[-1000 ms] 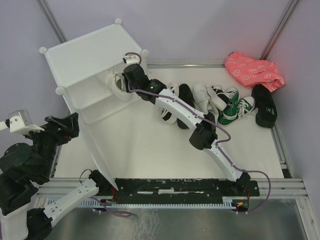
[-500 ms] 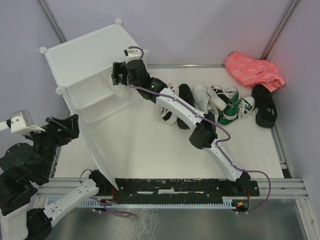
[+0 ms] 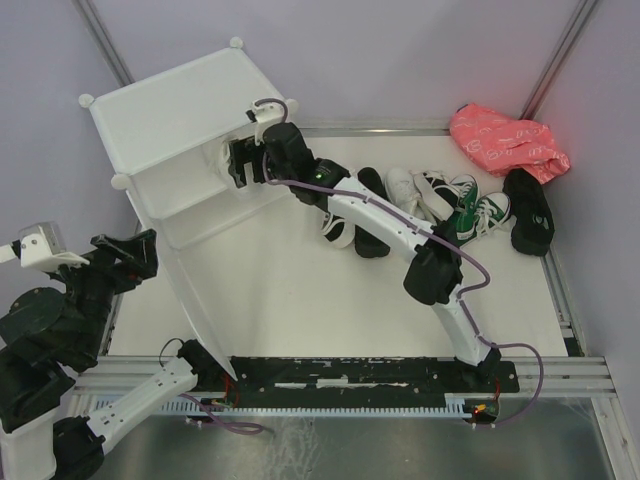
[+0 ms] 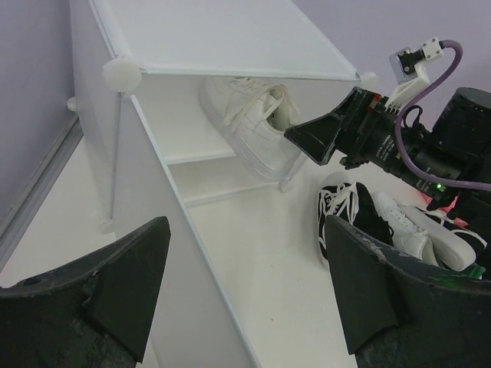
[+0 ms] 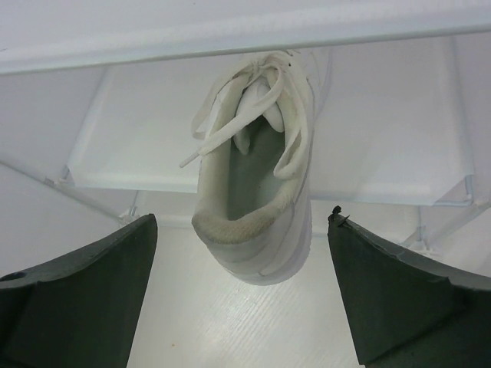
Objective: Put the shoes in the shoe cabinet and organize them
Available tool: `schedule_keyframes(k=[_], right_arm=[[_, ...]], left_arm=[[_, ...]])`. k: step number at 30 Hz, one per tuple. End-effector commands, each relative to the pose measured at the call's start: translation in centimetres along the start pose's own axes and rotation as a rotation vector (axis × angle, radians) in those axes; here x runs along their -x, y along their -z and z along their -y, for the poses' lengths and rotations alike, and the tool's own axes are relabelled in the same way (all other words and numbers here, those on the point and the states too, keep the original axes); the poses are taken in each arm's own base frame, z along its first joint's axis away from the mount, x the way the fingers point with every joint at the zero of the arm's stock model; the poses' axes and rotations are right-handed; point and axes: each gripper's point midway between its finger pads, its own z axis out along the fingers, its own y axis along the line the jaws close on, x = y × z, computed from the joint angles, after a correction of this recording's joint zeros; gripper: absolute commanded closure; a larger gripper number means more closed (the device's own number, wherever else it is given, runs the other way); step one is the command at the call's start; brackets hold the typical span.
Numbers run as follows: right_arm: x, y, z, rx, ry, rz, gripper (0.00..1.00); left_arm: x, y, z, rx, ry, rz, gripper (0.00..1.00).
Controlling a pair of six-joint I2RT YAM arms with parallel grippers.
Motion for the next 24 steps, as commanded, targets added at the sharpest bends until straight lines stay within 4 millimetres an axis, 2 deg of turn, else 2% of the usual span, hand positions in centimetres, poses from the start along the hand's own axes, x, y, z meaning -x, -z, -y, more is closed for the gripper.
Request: schedule_keyframes(k=[1, 5, 16, 22, 24], right_arm=[[1.9, 1.2, -1.8, 0.098, 0.09, 0.05, 0.01], [0.2, 0.1, -2.1, 0.116, 0.115, 0.028, 0.01], [-2.3, -3.3, -1.2, 0.071, 0.145, 0.01, 0.01], [-2.6, -4.6, 0.3, -0.003, 0.172, 0.048, 0.01], [-2.3, -4.8, 0.4, -0.01, 0.18, 0.063, 0.06]], left_arm=[[0.2, 0.0, -0.2, 0.01, 0.027, 0.015, 0.11], [0.0, -0.2, -0.1, 0.014, 0.022, 0.01, 0.11], [0.4, -0.2, -0.2, 0.028, 0.016, 0.014, 0.11], [0.4, 0.0, -0.7, 0.042, 0.015, 0.017, 0.11], [0.4, 0.0, -0.6, 0.044, 0.011, 0.014, 0.11]])
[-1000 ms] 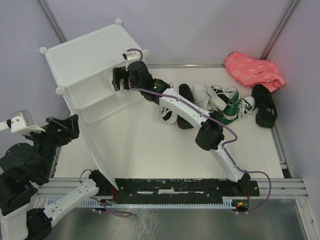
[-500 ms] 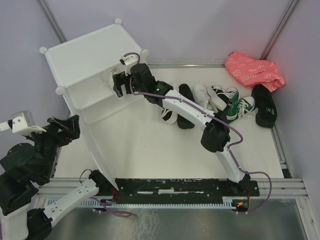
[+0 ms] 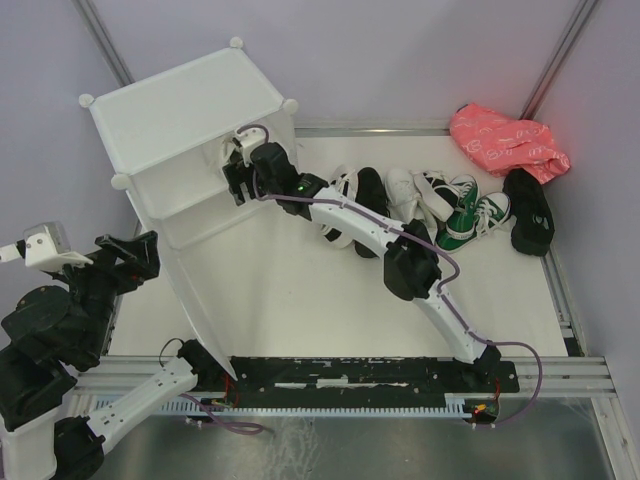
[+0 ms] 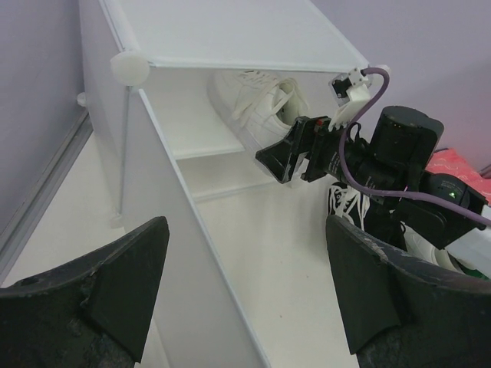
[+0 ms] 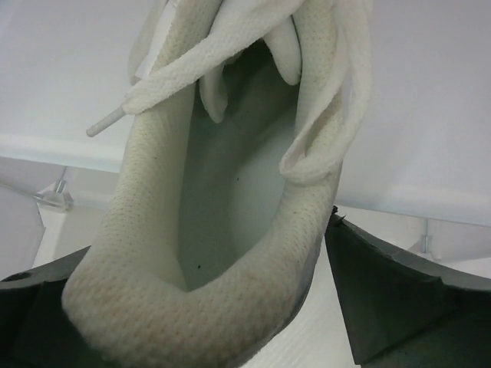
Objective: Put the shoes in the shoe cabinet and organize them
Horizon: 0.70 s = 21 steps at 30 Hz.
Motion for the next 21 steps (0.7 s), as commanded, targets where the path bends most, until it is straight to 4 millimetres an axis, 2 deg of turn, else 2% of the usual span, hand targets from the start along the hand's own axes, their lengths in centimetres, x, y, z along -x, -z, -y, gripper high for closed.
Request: schedule_keyframes(k=[1, 5, 6, 9, 13, 17, 21], right_arm=[[4.9, 0.3, 0.0, -0.027, 0.02, 0.151, 0.1], [5.7, 0.3, -0.7, -0.011, 0.024, 0.177, 0.36], [5.9, 0.3, -0.9, -0.007, 0.031, 0.185, 0.38], [7.0, 1.0, -2.3, 0.015, 0.052, 0.22, 0.41], [8.1, 2.0, -5.5, 0.071, 0.089, 0.259, 0.42], [8.3, 2.3, -9.1, 0.133, 0.089, 0.289, 0.43], [8.4, 2.1, -11.3, 0.176, 0.065, 0.309, 0.44]], left_arm=[[1.0, 0.1, -0.2, 0.026, 0.031, 0.028, 0.11], [1.2, 0.0, -0.2, 0.033, 0.027, 0.028, 0.11], [1.1, -0.1, -0.2, 0.034, 0.024, 0.027, 0.1], [1.1, -0.1, -0.1, 0.033, 0.019, 0.024, 0.1], [1.2, -0.2, -0.1, 0.032, 0.019, 0.026, 0.1], [1.2, 0.0, -0.1, 0.024, 0.023, 0.027, 0.1], [1.3, 0.4, -0.3, 0.016, 0.04, 0.029, 0.11]])
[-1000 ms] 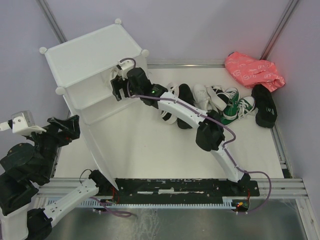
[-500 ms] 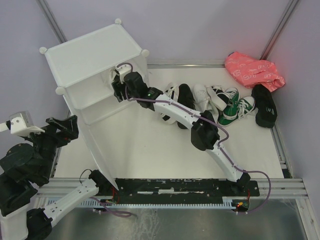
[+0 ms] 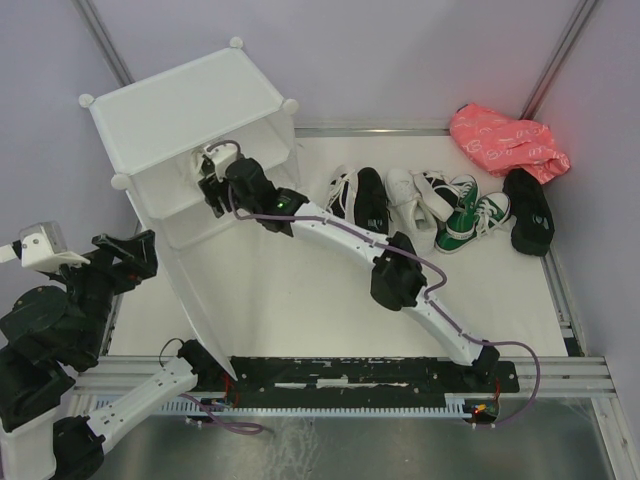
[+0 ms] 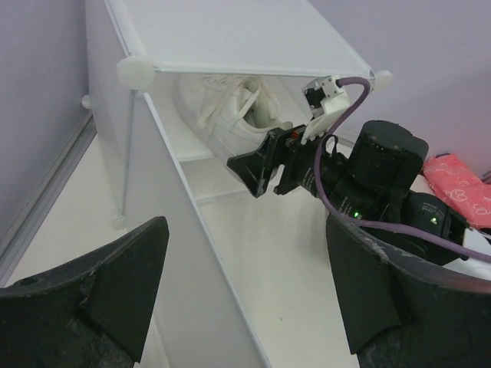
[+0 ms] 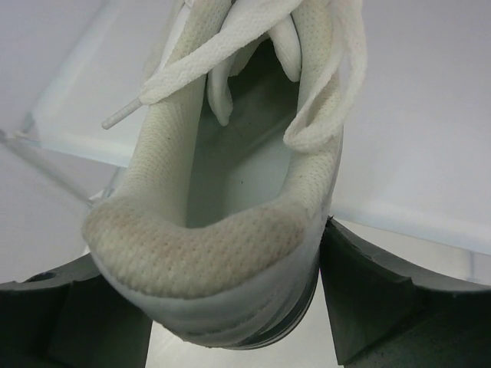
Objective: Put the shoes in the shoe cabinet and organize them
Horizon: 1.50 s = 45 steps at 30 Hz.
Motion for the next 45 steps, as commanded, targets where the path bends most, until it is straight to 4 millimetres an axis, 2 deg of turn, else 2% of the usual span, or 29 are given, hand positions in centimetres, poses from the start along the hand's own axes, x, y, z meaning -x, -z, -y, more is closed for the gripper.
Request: schedule_keyframes(k=[1, 8, 10, 12, 16, 17, 18, 22, 24, 27, 29, 32, 35, 37, 38, 39, 41, 43, 45], right_arm=[[8.1, 1.4, -5.7, 0.138, -0.049, 0.25, 0.45], [7.9, 0.4, -6.9, 0.151, -0.169, 0.293, 0.43], [9.8, 1.0, -7.4, 0.169, -0.197, 0.343, 0.41], [9.0, 0.3, -7.7, 0.151, -0.198, 0.353, 0.31], [9.0, 0.1, -7.3, 0.119, -0.184, 0.371, 0.11], [9.1, 0.2, -7.4, 0.128, -0.176, 0.367, 0.07], [9.2, 0.4, -7.5, 0.143, -0.169, 0.366, 0.03], [10.0, 2.5, -7.6, 0.185, -0.146, 0.358, 0.01], [11.2, 4.2, -7.5, 0.21, -0.142, 0.36, 0.01], [11.6, 6.3, -6.7, 0.209, -0.137, 0.337, 0.01], [11.3, 7.6, -5.6, 0.19, -0.136, 0.317, 0.01], [9.3, 9.0, -4.1, 0.168, -0.134, 0.269, 0.01], [7.5, 9.1, -3.5, 0.151, -0.125, 0.223, 0.02], [5.6, 7.9, -3.4, 0.152, -0.111, 0.158, 0.11], [4.7, 7.3, -3.6, 0.166, -0.111, 0.126, 0.2], [3.6, 6.5, -3.9, 0.189, -0.12, 0.094, 0.33], [2.7, 5.5, -4.8, 0.264, -0.163, 0.07, 0.62], [1.9, 4.7, -5.5, 0.325, -0.208, 0.054, 0.86], [1.1, 4.0, -5.9, 0.344, -0.214, 0.038, 0.94]], left_arm=[[0.9, 0.4, -0.2, 0.004, 0.038, 0.017, 0.11], [0.7, 0.5, -0.4, 0.006, 0.038, 0.014, 0.11], [0.6, 0.3, -0.2, 0.007, 0.032, 0.007, 0.11], [0.5, 0.2, 0.0, 0.007, 0.027, 0.002, 0.11], [0.3, -0.1, 0.4, 0.007, 0.025, -0.006, 0.1], [0.3, -0.2, 0.5, 0.006, 0.026, -0.007, 0.09], [0.3, -0.4, 0.7, 0.007, 0.027, -0.007, 0.01], [0.6, -0.9, 1.5, 0.004, 0.029, -0.006, 0.01], [0.6, -1.3, 2.1, -0.002, 0.023, -0.012, 0.01], [0.6, -2.0, 3.4, -0.024, 0.005, -0.024, 0.01], [0.7, -2.3, 4.1, -0.036, -0.006, -0.029, 0.0], [1.2, -2.8, 4.7, -0.028, -0.011, -0.028, 0.01], [1.5, -3.3, 5.0, -0.016, -0.016, -0.023, 0.04], [1.4, -3.7, 5.4, -0.013, -0.008, -0.016, 0.06], [1.3, -3.9, 5.6, -0.018, -0.001, -0.012, 0.07], [1.1, -4.1, 5.8, -0.021, -0.002, -0.012, 0.07], [0.8, -4.5, 6.3, -0.026, -0.006, -0.014, 0.07], [0.6, -4.8, 6.4, -0.019, -0.022, -0.02, 0.07], [0.6, -5.0, 6.5, -0.013, -0.034, -0.022, 0.07]])
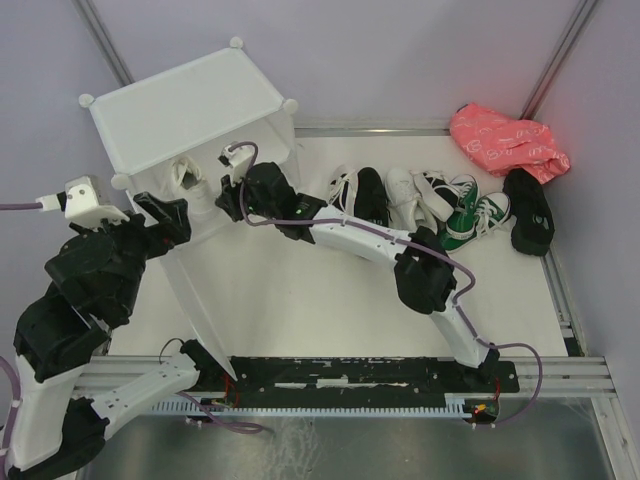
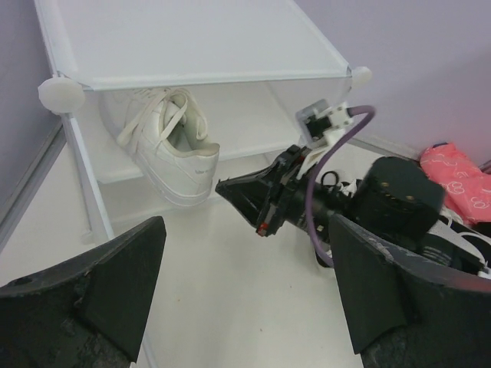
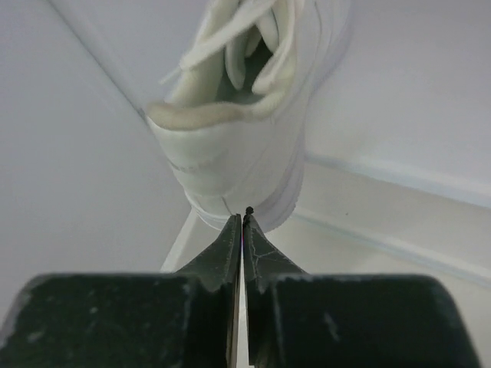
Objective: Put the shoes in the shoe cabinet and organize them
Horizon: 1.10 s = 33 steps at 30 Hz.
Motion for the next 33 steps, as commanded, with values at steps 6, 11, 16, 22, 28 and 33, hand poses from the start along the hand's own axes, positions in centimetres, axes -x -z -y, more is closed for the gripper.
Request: schedule_keyframes(k=[6, 11, 16, 22, 28, 33], right_arm=[[-3.4, -3.2, -0.8, 0.106, -0.077, -0.063, 0.97], [-3.3, -4.9, -1.4, 0.148, -0.091, -0.036, 0.98], [-2.6, -5.2, -2.4, 0.171, -0.083, -0.017, 0.99], [-2.9, -7.6, -3.4, 0.16, -0.081, 0.03, 1.0], [-3.7, -9.2, -1.8, 0.121, -0.121, 0.064, 1.0], [-4.6, -7.5, -1.6, 0.114, -0.1, 0.004, 1.0]], left_arm=[[0.6, -1.3, 1.1, 0.007, -0.019, 0.035, 0.07], [0.6, -1.4, 0.9, 0.012, -0.026, 0.046, 0.07], [0.2, -1.6, 0.6, 0.028, -0.052, 0.045, 0.07], [0.2, -1.5, 0.6, 0.022, -0.043, 0.048, 0.07], [0.6, -0.5, -0.8, 0.047, -0.017, 0.064, 0.07], [0.3, -0.7, -0.8, 0.049, -0.02, 0.059, 0.07]])
